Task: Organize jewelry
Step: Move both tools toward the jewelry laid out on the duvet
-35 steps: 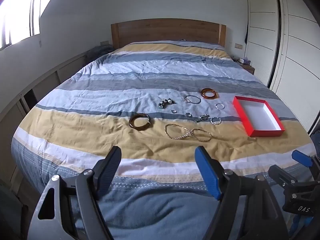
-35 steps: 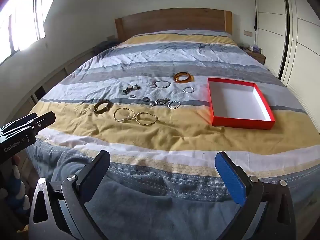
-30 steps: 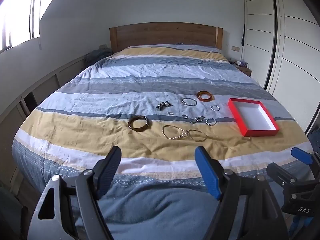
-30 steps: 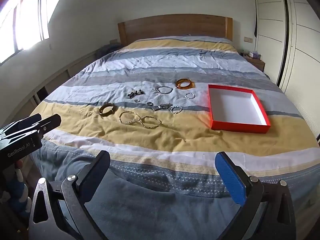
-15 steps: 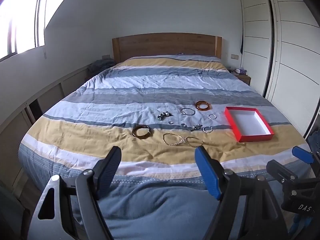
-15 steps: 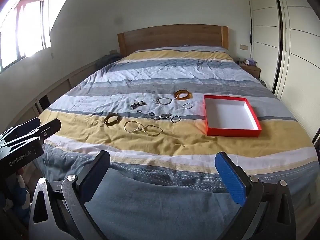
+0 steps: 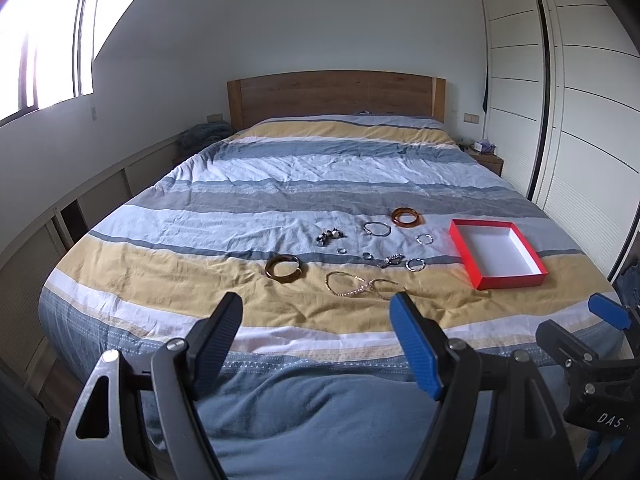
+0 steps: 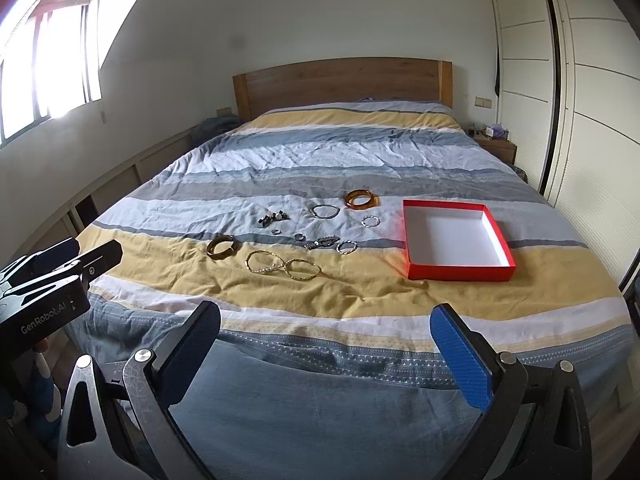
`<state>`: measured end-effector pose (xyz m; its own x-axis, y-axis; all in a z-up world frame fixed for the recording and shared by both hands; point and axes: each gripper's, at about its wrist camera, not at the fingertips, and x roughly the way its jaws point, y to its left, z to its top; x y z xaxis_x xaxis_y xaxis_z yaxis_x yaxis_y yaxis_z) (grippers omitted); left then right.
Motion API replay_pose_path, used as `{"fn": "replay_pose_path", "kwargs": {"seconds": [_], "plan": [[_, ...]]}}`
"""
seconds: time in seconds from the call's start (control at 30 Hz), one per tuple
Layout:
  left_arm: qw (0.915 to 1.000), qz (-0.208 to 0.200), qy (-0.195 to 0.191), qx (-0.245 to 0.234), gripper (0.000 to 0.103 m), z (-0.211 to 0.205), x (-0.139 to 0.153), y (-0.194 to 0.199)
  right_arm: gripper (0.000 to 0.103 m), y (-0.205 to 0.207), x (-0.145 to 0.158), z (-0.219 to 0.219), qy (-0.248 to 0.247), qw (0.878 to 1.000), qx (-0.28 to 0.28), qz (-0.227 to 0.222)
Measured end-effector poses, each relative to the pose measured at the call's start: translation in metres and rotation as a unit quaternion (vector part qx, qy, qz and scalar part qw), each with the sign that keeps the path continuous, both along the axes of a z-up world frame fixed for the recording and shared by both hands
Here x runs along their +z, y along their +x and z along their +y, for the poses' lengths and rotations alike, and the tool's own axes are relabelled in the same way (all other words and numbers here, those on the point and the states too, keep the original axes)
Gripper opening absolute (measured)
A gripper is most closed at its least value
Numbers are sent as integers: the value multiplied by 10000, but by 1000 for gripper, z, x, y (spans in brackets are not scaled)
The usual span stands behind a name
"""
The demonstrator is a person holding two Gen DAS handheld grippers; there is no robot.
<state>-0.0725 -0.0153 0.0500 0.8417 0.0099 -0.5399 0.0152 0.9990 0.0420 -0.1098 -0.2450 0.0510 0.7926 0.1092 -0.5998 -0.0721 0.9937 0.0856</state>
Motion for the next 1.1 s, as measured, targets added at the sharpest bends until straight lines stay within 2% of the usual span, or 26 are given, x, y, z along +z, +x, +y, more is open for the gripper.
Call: {"fn": "replay_pose_path", "kwargs": {"seconds": [0.27,0.67,1.1], "plan": [[10000,-16,-32,-11,75,-6,-2,9,103,3,2,-2,-96,9997,-117,-184],[9998,135,107,-53,75,-7,-20,31,103,22,-10,-1,-138,9996,-184,-166],[9985,512,39,195,75,26,-55,76,102,70,-52,-5,87,9995,-33,309]]}}
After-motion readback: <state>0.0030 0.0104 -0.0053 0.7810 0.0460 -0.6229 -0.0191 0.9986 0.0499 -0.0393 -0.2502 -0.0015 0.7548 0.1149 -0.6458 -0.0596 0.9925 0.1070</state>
